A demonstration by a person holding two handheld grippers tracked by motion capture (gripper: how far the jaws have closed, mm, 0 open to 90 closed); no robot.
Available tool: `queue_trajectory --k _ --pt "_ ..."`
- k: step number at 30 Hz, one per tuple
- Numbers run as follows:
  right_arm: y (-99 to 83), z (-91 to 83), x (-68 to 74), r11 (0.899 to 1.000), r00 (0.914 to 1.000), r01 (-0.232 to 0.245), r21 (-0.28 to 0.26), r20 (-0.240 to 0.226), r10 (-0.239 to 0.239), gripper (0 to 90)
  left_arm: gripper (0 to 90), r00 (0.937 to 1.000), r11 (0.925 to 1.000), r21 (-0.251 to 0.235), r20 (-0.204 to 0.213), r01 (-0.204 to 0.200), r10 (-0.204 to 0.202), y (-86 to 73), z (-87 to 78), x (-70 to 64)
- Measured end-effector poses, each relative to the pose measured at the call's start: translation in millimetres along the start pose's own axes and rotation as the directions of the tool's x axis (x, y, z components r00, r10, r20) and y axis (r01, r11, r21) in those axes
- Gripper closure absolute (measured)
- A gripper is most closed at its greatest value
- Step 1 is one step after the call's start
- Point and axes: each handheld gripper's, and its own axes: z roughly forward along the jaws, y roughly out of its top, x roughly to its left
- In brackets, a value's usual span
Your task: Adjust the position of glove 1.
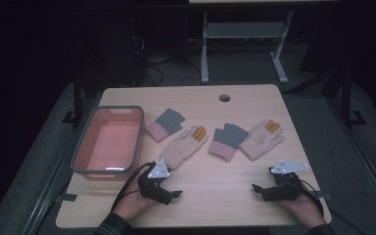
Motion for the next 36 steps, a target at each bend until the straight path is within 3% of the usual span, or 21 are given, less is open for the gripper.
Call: queue_trajectory --k 7,9,11,13,15,21,22,23,25,28,36 --pt "1.4 -0.1 0.0 1.0 1.0 -0.001 0.011 0.001 0.001 9.6 12.1 1.0 0.9999 -0.006 0.0 0.008 -0.008 0.0 0.5 -0.6" --pt "2.6 -1.5 0.2 1.0 1.0 -0.008 0.016 0.003 0.007 15.3 12.1 1.0 0.9999 -0.007 0.0 0.008 -0.008 0.0 0.5 -0.6" --pt "3.5 -2.4 -0.5 1.0 1.0 -0.008 0.024 0.004 0.008 15.5 12.1 1.0 1.0 -0.004 0.0 0.004 -0.004 0.0 0.2 -0.3" --pt "4.9 -4.0 -2.2 0.999 0.9998 -0.019 0.031 0.003 0.019 23.0 12.1 1.0 1.0 -0.006 0.0 0.008 -0.008 0.0 0.4 -0.6" --pt "5.4 -4.9 -2.5 0.999 0.9998 -0.018 0.03 0.004 0.018 24.6 12.1 1.0 1.0 -0.006 0.0 0.008 -0.008 0.0 0.4 -0.6" --pt "14.5 -11.0 -6.6 0.999 0.9991 -0.043 0.003 -0.006 0.043 51.6 12.1 1.0 1.0 -0.005 -0.001 0.008 -0.008 0.0 0.4 -0.6" --pt "14.5 -11.0 -6.6 0.999 0.9991 -0.043 0.003 -0.006 0.043 51.6 12.2 1.0 1.0 -0.005 -0.001 0.008 -0.008 0.0 0.4 -0.6" --pt "19.8 -12.0 -8.0 0.999 0.9991 -0.042 -0.001 -0.008 0.042 63.9 12.2 1.0 1.0 -0.005 -0.002 0.008 -0.008 -0.1 0.3 -0.7" --pt "22.4 -12.4 -8.1 0.999 0.9989 -0.046 -0.006 -0.011 0.046 68.1 12.2 1.0 0.9999 -0.006 -0.002 0.008 -0.008 -0.1 0.4 -0.8" --pt "32.2 -13.7 -7.7 0.999 0.9992 -0.039 -0.019 -0.012 0.038 86.2 12.2 1.0 1.0 -0.001 -0.004 -0.003 0.003 0.1 0.0 0.1" --pt "51.6 -7.9 -16.5 0.999 0.9997 -0.022 -0.025 -0.012 0.021 90.0 12.2 1.0 1.0 0.0 -0.003 -0.003 0.003 0.2 0.0 0.1"
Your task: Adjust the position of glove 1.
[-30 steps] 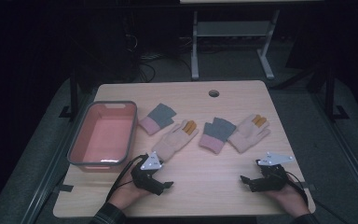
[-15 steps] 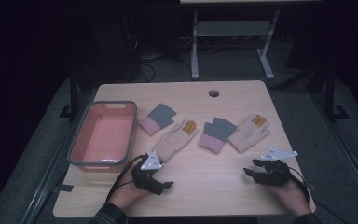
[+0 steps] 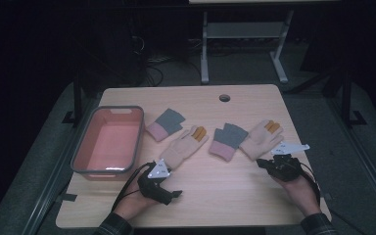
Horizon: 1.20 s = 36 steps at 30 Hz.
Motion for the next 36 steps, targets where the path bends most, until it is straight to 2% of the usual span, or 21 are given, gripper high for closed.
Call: queue_trajectory --k 2,8,11,16,19,23,26,27,30,33,36 --pt "2.3 0.7 -1.4 1.0 1.0 -0.008 0.001 -0.003 0.008 90.0 12.2 1.0 1.0 0.001 0.001 0.001 -0.001 0.1 -0.1 -0.1" --pt "20.0 12.0 -17.6 1.0 1.0 -0.006 0.002 0.002 0.006 90.0 12.2 1.0 1.0 0.004 0.001 0.003 -0.003 0.1 -0.3 -0.2" --pt "24.4 15.9 -22.8 1.0 0.9999 -0.01 -0.014 0.002 0.01 90.0 12.2 1.0 1.0 0.006 0.001 0.001 -0.001 0.1 -0.5 0.0" --pt "34.4 32.1 -35.9 1.0 0.9997 -0.011 0.0 0.023 0.011 90.0 12.2 1.0 1.0 0.004 0.001 0.001 -0.001 0.2 -0.4 -0.1" --pt "34.7 41.4 -42.7 1.0 0.9994 -0.018 0.026 0.029 0.017 90.0 12.2 1.0 1.0 0.004 0.001 0.001 -0.001 0.1 -0.4 -0.1" --pt "35.7 47.9 -49.0 0.999 0.9986 -0.038 0.026 0.037 0.037 90.0 12.2 1.0 1.0 0.007 0.001 -0.001 0.001 0.2 -0.5 0.0" --pt "36.4 54.1 -53.8 0.999 0.9984 -0.028 0.031 0.049 0.026 90.0 12.2 1.0 1.0 0.004 0.0 0.001 -0.001 0.1 -0.4 -0.2" --pt "35.4 59.6 -55.2 0.998 0.9979 -0.025 0.058 0.061 0.021 90.0 12.2 1.0 1.0 0.005 0.0 0.002 -0.002 0.1 -0.5 -0.3" --pt "31.9 64.2 -54.9 0.997 0.9976 -0.036 0.072 0.062 0.031 90.0 12.3 1.0 1.0 0.006 -0.002 0.004 -0.004 -0.1 -0.7 -0.7" --pt "31.0 63.4 -54.6 0.997 0.9983 -0.016 0.08 0.058 0.011 90.0 12.3 1.0 1.0 0.006 -0.003 0.004 -0.004 -0.2 -0.9 -0.8" --pt "30.2 61.3 -54.4 0.996 0.9986 -0.018 0.091 0.05 0.014 90.0 12.3 1.0 1.0 0.005 -0.005 0.005 -0.005 -0.4 -1.0 -1.0"
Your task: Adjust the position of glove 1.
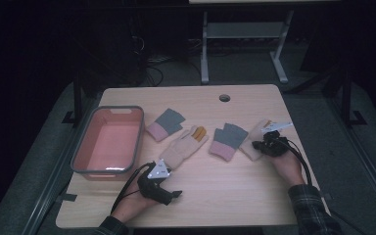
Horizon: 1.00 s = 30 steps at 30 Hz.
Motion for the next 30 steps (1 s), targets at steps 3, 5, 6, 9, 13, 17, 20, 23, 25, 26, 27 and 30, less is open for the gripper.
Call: queue_trajectory --k 3,5,6,9,13,17,20,23,25,26,27,30 --pt "-2.0 -2.6 1.7 1.0 1.0 0.003 0.005 -0.005 -0.003 90.0 12.3 1.0 1.0 0.001 -0.001 0.0 0.0 -0.1 -0.2 -0.1" --pt "-3.1 -3.2 2.5 1.0 1.0 0.007 0.002 -0.005 -0.007 90.0 12.3 1.0 1.0 0.0 -0.001 0.001 -0.001 -0.1 -0.2 -0.1" --pt "-6.0 -5.9 4.9 1.0 0.9998 0.002 0.005 -0.021 -0.002 90.0 12.3 1.0 1.0 0.001 0.0 0.002 -0.002 -0.1 -0.4 -0.3" --pt "-9.5 -10.8 10.1 1.0 0.9992 0.012 0.019 -0.038 -0.011 90.0 12.3 1.0 1.0 -0.004 -0.002 0.002 -0.002 -0.4 -0.1 -0.5" --pt "-12.3 -15.4 15.2 0.999 0.9987 0.02 0.035 -0.048 -0.019 90.0 12.3 1.0 1.0 -0.002 -0.002 0.002 -0.002 -0.3 -0.3 -0.4" --pt "-18.3 -20.9 26.5 0.999 0.9972 0.031 0.039 -0.069 -0.029 90.0 12.3 1.0 1.0 -0.001 -0.001 0.001 -0.001 -0.3 -0.3 -0.4" --pt "-20.4 -24.3 34.4 0.997 0.9953 0.057 0.049 -0.082 -0.053 90.0 12.3 1.0 1.0 -0.001 -0.001 0.002 -0.002 -0.3 -0.3 -0.3" --pt "-22.9 -26.4 40.6 0.997 0.9941 0.068 0.048 -0.088 -0.064 90.0 12.3 1.0 1.0 -0.001 -0.001 0.001 -0.001 -0.3 -0.3 -0.3" --pt "-25.1 -28.5 46.1 0.996 0.9925 0.076 0.049 -0.099 -0.071 90.0 12.3 1.0 1.0 -0.001 -0.001 0.001 -0.001 -0.3 -0.3 -0.3" --pt "-26.7 -30.0 51.3 0.995 0.9903 0.087 0.049 -0.113 -0.081 90.0 12.3 1.0 1.0 0.003 0.0 0.001 -0.001 -0.1 -0.6 -0.2" --pt "-27.3 -30.6 54.0 0.995 0.9889 0.093 0.047 -0.12 -0.087 90.0 12.3 1.0 1.0 0.001 -0.001 0.001 -0.001 -0.2 -0.5 -0.3" --pt "-30.1 -33.2 64.3 0.993 0.9859 0.105 0.049 -0.136 -0.097 90.0 12.3 1.0 1.0 -0.005 -0.002 0.002 -0.002 -0.4 -0.1 -0.4"
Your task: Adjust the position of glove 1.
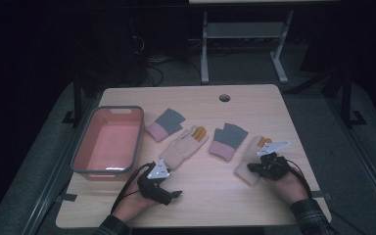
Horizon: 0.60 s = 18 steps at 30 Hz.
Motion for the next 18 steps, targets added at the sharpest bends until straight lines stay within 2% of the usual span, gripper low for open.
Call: queue_trajectory --k 2,5,12,18 --pt "-0.8 -0.1 2.9 1.0 0.9999 0.003 -0.002 -0.01 -0.003 90.0 12.3 1.0 1.0 0.0 0.0 0.0 0.0 0.0 0.0 0.0" --pt "-3.0 -1.2 14.5 1.0 0.999 0.014 0.002 -0.043 -0.014 90.0 12.2 1.0 1.0 0.0 -0.001 0.0 0.0 0.0 0.0 0.0" --pt "0.2 1.1 27.2 0.999 0.997 0.038 0.009 -0.068 -0.037 90.0 12.3 1.0 1.0 -0.001 -0.003 0.001 -0.001 -0.2 0.0 -0.2" --pt "3.0 4.9 45.0 0.997 0.9897 0.082 0.012 -0.119 -0.08 90.0 12.3 1.0 1.0 0.0 -0.002 0.002 -0.002 0.0 -0.1 -0.3"
